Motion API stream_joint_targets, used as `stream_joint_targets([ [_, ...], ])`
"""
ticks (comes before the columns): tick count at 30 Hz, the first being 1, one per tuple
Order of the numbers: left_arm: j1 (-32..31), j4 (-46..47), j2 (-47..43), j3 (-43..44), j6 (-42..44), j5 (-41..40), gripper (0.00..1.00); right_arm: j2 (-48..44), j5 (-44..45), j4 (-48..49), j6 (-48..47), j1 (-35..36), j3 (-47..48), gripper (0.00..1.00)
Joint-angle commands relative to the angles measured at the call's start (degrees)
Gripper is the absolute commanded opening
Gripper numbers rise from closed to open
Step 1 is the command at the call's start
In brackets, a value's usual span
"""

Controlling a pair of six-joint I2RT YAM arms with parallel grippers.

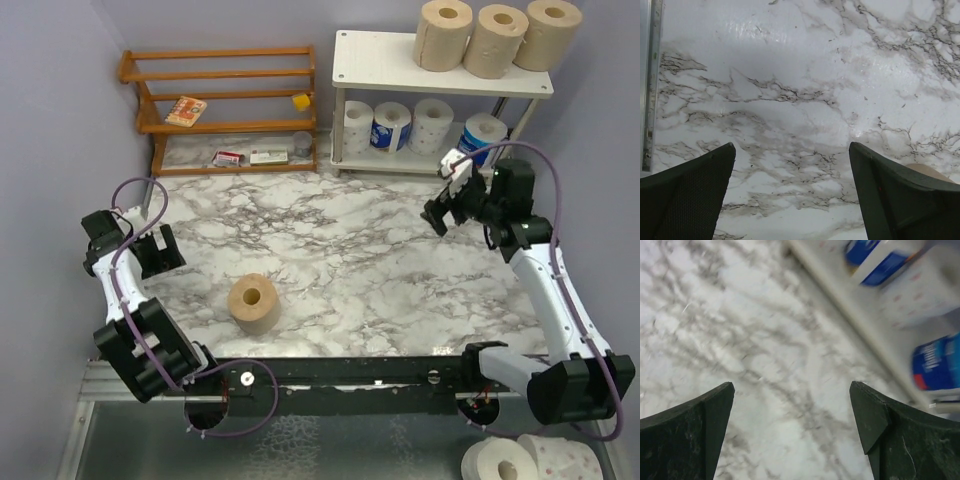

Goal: Place and organize the paper towels onto the shelf

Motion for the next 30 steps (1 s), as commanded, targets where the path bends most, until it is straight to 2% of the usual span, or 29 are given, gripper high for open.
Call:
stream_joint_targets([
  [1,0.55,0.82,-6.42,0.17,2.03,4.98,0.99,-1.36,-8.00,-2.95,4.65,-0.17,-10.50,1.00],
  [7,0.94,2.01,-12.22,-1.90,2.87,9.65,0.99,-4.89,-0.27,8.67,27.77,-0.17,-18.81,1.00],
  [10,0.96,2.80,-13.76,-2.35,2.41,11.98,0.99,-3.81,0.79,5.23,26.71,-0.17,-18.64,1.00],
  [13,0.97,2.21,-14.00,-2.23,3.64,16.03,0.99,-2.44,7.53,-0.66,22.62,-0.17,-15.48,1.00],
  [16,0.90,-2.07,-13.17,-0.60,10.80,27.99,0.99,-1.28,17.01,-5.88,24.88,-0.17,-12.08,1.00],
  [19,-1.19,-13.96,-9.19,3.69,26.58,37.47,0.99,-1.45,19.82,-6.39,27.03,-0.49,-12.57,1.00],
  [21,-6.55,-21.43,-4.51,7.83,35.97,35.42,0.99,-1.69,15.54,-6.45,25.16,-2.65,-13.26,1.00],
  [24,-14.60,-29.99,3.37,11.85,46.58,25.98,0.99,-0.42,12.51,-4.27,23.52,-5.93,-15.18,1.00],
  [27,-16.09,-42.54,9.67,14.07,60.88,22.75,0.99,2.99,12.77,-5.97,23.31,-7.57,-13.80,1.00],
  [30,-16.59,-44.58,10.15,13.43,63.68,19.80,0.99,3.98,12.49,-6.02,23.33,-10.50,-13.83,1.00],
])
